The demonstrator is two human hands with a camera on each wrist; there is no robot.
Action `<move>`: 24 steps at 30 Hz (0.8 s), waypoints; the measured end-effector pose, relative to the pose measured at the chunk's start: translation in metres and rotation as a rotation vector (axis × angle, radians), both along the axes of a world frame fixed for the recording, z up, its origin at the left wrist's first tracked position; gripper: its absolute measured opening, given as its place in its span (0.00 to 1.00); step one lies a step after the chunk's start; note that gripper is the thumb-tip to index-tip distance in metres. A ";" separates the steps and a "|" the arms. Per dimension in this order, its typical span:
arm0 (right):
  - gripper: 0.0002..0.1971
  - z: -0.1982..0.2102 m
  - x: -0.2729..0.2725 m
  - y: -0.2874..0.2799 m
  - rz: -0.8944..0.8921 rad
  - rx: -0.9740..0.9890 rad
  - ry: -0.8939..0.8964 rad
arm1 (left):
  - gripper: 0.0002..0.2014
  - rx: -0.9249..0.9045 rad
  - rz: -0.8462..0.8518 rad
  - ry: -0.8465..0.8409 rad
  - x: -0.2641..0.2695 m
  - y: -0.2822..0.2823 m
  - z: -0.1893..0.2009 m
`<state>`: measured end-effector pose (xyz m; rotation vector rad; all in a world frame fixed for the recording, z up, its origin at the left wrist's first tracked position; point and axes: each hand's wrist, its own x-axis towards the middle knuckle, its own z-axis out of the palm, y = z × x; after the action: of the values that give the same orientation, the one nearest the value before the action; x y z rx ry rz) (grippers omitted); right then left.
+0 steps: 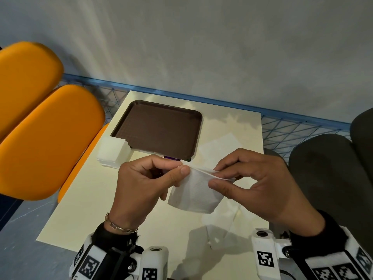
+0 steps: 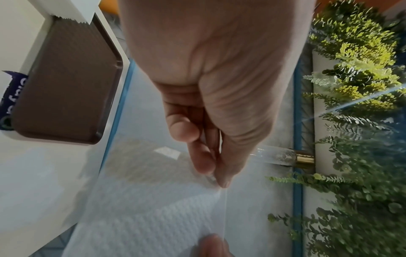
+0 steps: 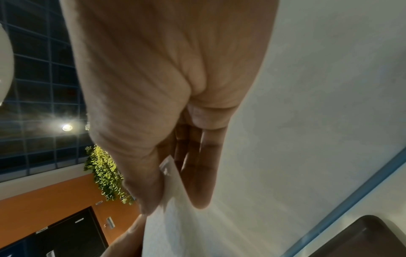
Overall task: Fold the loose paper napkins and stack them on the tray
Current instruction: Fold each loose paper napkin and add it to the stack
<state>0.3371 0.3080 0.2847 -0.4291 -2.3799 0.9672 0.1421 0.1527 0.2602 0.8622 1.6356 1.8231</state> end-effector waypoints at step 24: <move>0.10 0.009 -0.009 -0.002 0.104 0.027 -0.147 | 0.09 -0.206 -0.218 -0.018 -0.033 -0.010 0.000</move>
<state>0.3284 0.3060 0.2940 -0.3810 -2.5664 0.9789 0.1092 0.1425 0.2602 0.8911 1.6152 1.4827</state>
